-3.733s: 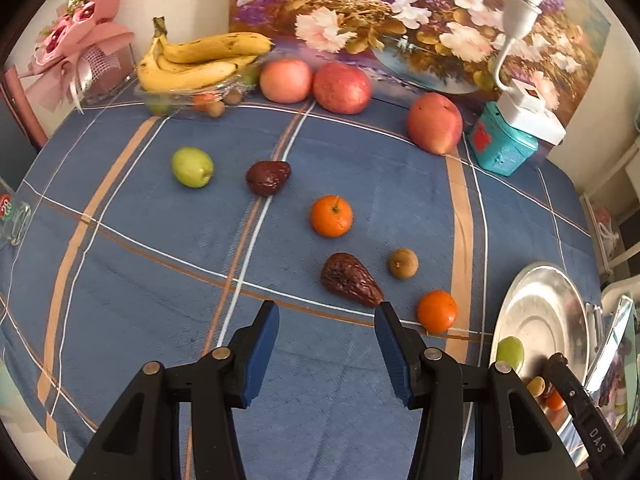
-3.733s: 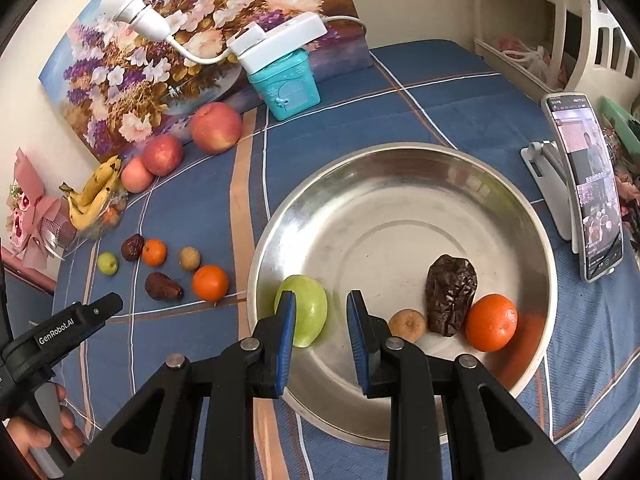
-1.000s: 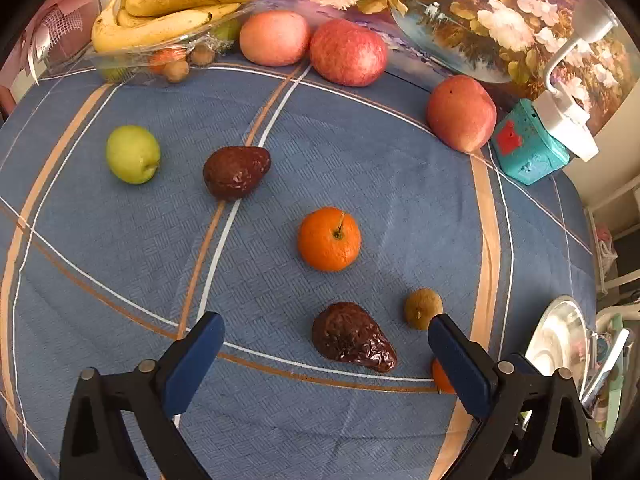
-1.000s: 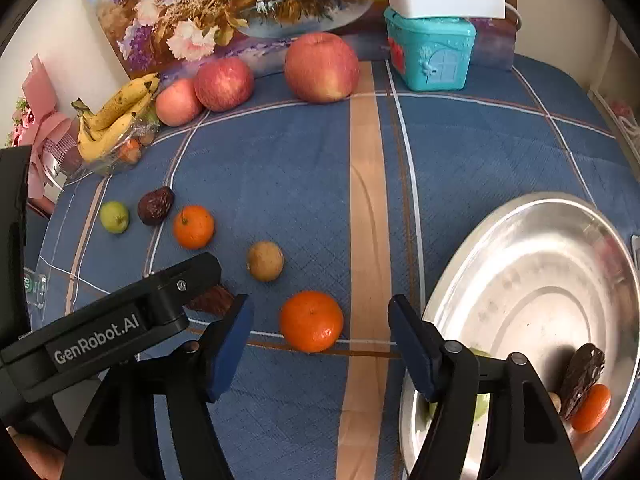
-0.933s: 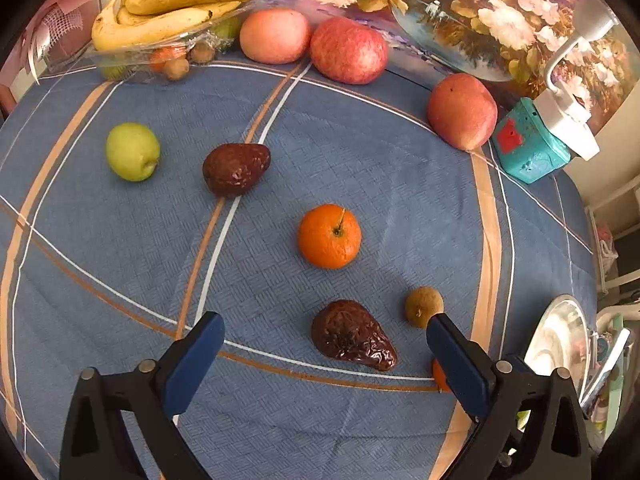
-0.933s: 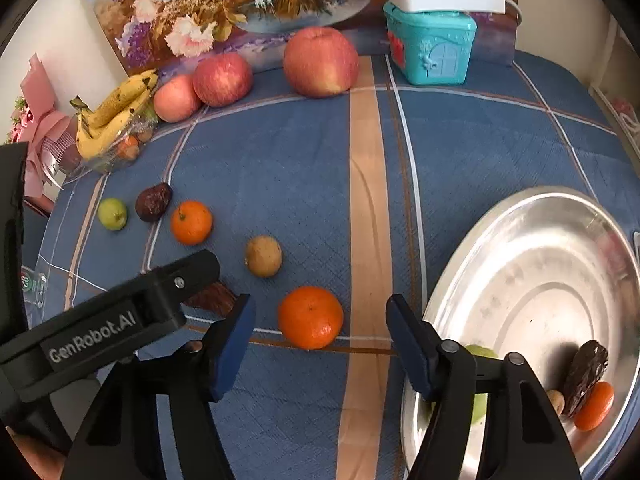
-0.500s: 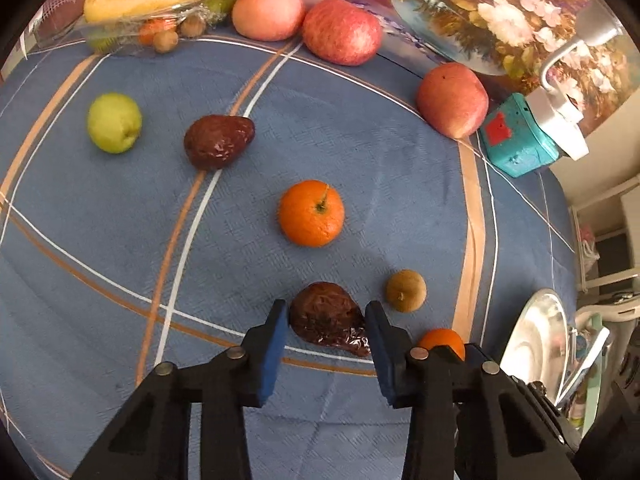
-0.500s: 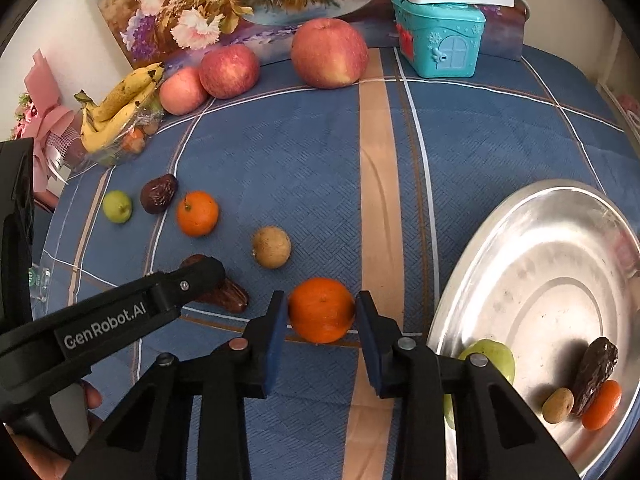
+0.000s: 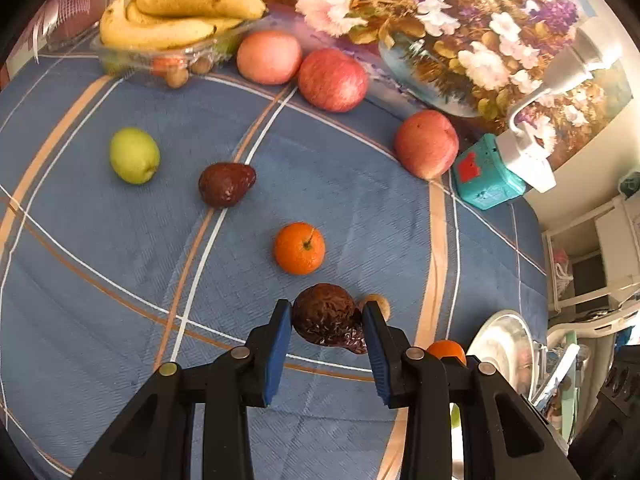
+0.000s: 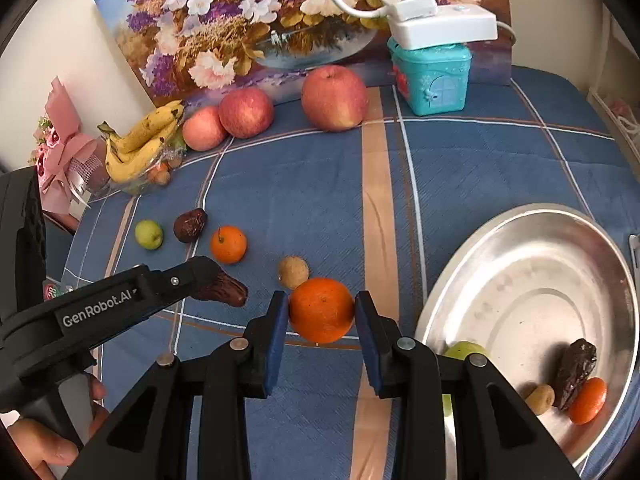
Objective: Organize fruits
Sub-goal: 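Grasp an orange with the right tool while the left tool grasps a dried date, then carry orange and date into the steel bowl and release both, then withdraw both open tools from the bowl toward the remaining fruits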
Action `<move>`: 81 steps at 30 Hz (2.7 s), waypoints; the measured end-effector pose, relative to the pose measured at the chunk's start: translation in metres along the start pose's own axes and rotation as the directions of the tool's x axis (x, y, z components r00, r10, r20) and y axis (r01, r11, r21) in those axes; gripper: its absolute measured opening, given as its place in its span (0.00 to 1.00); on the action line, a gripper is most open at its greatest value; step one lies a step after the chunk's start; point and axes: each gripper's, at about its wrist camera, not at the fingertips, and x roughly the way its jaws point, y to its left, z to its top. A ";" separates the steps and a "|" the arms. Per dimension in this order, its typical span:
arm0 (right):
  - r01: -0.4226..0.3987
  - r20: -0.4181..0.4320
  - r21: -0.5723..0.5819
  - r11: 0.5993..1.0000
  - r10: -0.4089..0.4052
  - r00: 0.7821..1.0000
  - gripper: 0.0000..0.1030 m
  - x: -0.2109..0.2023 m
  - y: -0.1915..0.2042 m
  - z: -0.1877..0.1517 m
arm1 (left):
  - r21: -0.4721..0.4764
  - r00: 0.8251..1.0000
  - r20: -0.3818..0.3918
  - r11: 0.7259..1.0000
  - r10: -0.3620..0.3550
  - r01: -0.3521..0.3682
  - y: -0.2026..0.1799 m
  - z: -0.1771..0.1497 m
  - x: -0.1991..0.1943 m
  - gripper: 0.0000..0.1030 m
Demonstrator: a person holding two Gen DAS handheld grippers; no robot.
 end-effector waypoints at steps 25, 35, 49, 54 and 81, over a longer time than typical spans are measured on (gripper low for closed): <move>0.175 0.033 0.320 0.931 -0.195 0.980 0.35 -0.056 -0.145 0.004 | 0.270 0.995 -0.076 0.960 -0.058 0.076 -0.116 -0.038 0.014 0.37; 0.184 0.002 0.359 0.915 -0.198 0.980 0.35 -0.051 -0.167 0.000 | 0.351 0.989 -0.135 0.931 -0.059 0.103 -0.167 -0.056 0.046 0.38; 0.199 -0.005 0.356 0.913 -0.211 0.977 0.39 -0.052 -0.169 0.001 | 0.375 0.989 -0.141 0.923 -0.035 0.086 -0.172 -0.059 0.054 0.45; 0.205 -0.009 0.347 0.915 -0.215 0.977 0.41 -0.052 -0.167 0.001 | 0.368 0.991 -0.133 0.928 -0.010 0.058 -0.165 -0.055 0.052 0.57; 0.260 -0.029 0.267 0.928 -0.263 0.965 0.92 -0.033 -0.141 0.001 | 0.341 0.952 0.091 0.889 0.292 -0.305 -0.104 -0.019 0.034 1.00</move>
